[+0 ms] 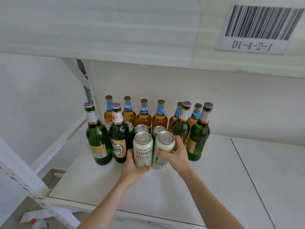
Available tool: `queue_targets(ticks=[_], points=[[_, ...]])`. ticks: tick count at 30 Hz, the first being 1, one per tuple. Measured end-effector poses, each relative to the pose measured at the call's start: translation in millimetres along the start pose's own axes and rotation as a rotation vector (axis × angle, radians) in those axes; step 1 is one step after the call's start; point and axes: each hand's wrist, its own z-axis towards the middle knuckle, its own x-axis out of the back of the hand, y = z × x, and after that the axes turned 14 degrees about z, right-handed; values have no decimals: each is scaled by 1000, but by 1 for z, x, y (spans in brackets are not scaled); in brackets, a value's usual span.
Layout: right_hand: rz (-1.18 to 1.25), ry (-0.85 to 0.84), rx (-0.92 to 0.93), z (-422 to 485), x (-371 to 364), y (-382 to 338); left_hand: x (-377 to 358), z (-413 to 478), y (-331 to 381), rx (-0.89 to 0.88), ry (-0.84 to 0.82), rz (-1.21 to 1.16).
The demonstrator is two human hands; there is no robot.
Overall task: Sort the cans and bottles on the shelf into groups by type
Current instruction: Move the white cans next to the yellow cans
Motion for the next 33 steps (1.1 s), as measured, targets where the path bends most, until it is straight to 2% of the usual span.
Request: queue_targets(ticks=[10,15,26,33], points=[[134,-52,-18,-29,1,-2,11,-24,-2,-7,-218,52],[232,52,-92,-44,-3,1,17,-45,-4,40,-329,-12],[352,218,-166,-85,-9,1,38,-82,-5,121,-388,-187],[363,296,-179,-114,-5,-7,45,-106,-2,102,-455,-227]])
